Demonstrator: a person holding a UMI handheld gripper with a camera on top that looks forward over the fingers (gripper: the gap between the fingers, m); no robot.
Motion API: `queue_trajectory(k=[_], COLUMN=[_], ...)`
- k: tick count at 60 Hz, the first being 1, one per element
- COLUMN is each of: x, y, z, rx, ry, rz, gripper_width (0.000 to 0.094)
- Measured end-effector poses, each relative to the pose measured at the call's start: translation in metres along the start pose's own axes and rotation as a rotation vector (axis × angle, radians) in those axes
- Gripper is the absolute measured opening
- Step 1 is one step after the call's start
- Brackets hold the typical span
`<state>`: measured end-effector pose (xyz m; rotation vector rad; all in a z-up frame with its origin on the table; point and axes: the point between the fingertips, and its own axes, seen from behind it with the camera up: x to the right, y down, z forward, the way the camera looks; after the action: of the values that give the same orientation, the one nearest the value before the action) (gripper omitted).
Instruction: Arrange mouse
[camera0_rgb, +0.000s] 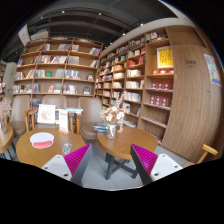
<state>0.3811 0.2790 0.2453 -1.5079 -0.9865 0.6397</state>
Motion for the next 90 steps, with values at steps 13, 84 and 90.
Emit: queue_trajectory(k=[13, 84, 90], x=[-0.045, -0.287, -0.295], y=[0.009, 0.155, 0.161], z=[0.01, 0.198, 0.216], rx=[-0.023, -0.292, -0.326], ry=[-0.082, -0.408, -0.423], rz=[-0.005, -0.111, -0.093], gripper_width=[0.085, 0.0846, 0.0847])
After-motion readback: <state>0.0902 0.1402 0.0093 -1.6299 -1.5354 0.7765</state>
